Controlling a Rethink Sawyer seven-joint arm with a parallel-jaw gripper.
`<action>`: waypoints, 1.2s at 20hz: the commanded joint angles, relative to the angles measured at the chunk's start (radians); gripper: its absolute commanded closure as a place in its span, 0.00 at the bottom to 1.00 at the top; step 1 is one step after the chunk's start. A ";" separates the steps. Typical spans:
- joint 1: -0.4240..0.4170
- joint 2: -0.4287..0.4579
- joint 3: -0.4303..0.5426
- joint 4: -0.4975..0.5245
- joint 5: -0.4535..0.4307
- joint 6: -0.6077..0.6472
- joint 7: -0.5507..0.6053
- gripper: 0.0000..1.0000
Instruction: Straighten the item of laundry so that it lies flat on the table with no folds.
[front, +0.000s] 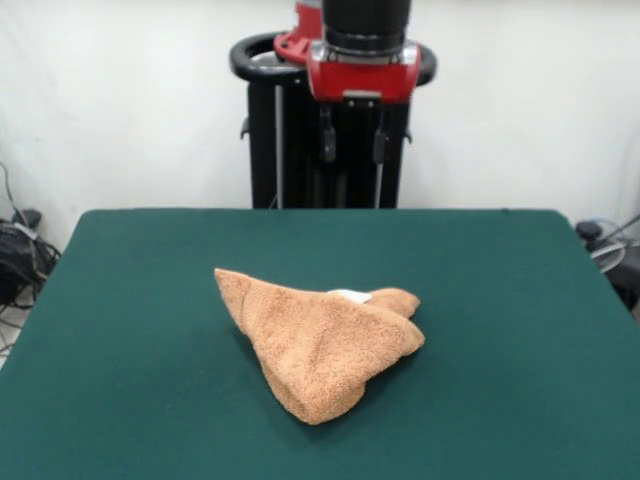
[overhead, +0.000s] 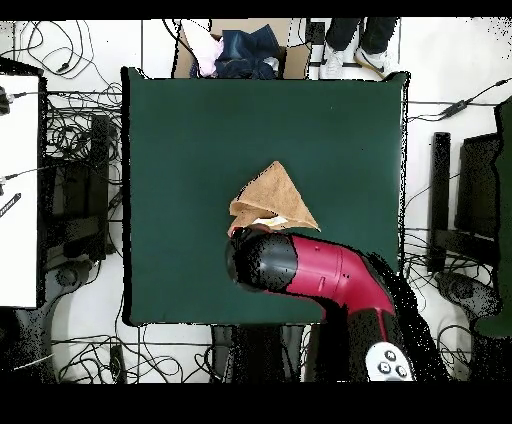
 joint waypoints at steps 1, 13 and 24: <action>0.029 0.092 0.117 -0.055 -0.053 -0.029 -0.002 0.00; 0.201 0.209 0.111 -0.363 -0.051 0.164 0.059 0.00; 0.226 0.380 0.134 -0.651 -0.083 0.260 -0.072 0.00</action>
